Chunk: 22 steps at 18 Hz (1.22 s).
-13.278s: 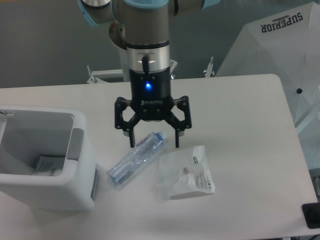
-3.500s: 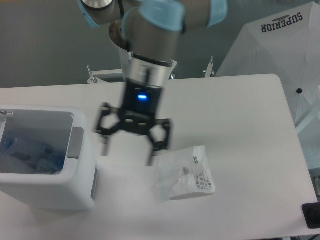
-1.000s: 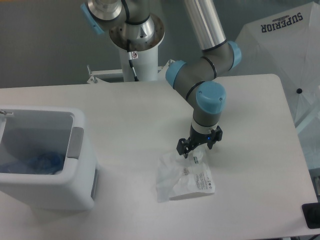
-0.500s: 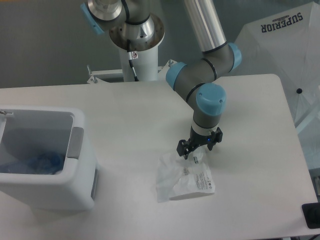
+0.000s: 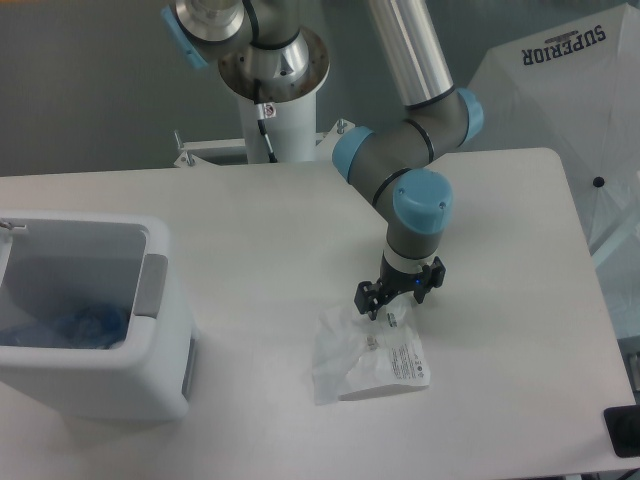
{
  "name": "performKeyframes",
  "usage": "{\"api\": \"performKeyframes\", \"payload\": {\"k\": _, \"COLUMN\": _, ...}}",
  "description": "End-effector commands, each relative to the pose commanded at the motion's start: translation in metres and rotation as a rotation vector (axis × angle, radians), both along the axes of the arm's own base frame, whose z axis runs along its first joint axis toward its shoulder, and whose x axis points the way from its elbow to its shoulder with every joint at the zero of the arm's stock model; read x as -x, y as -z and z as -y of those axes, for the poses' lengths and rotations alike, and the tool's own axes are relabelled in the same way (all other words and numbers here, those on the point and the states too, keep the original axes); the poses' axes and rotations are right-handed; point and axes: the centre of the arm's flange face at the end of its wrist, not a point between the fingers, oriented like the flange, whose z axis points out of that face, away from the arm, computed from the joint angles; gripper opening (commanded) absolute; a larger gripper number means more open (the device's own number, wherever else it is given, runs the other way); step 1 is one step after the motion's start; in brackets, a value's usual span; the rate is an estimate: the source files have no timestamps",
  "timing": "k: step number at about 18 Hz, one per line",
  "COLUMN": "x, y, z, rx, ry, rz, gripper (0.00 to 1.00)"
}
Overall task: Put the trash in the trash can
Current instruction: 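Lower the gripper onto the bag edge and pinch it closed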
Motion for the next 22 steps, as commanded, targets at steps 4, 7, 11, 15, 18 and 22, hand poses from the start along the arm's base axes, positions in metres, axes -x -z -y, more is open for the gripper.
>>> {"api": "performKeyframes", "payload": {"k": 4, "x": -0.001, "y": 0.001, "z": -0.001, "rx": 0.001, "ry": 0.002, "rz": 0.001, "gripper": 0.81}}
{"api": "performKeyframes", "payload": {"k": 7, "x": -0.001, "y": 0.001, "z": 0.000, "rx": 0.001, "ry": 0.002, "rz": 0.001, "gripper": 0.74}}
{"api": "performKeyframes", "payload": {"k": 11, "x": -0.003, "y": 0.000, "z": -0.001, "rx": 0.001, "ry": 0.006, "rz": 0.001, "gripper": 0.62}}
{"api": "performKeyframes", "payload": {"k": 15, "x": -0.003, "y": -0.004, "z": -0.003, "rx": -0.006, "ry": 0.019, "rz": -0.007, "gripper": 0.52}}
{"api": "performKeyframes", "payload": {"k": 18, "x": -0.004, "y": -0.008, "z": -0.002, "rx": -0.010, "ry": 0.020, "rz": -0.010, "gripper": 0.48}}
{"api": "performKeyframes", "payload": {"k": 22, "x": -0.006, "y": -0.010, "z": -0.003, "rx": -0.014, "ry": 0.022, "rz": -0.011, "gripper": 0.30}}
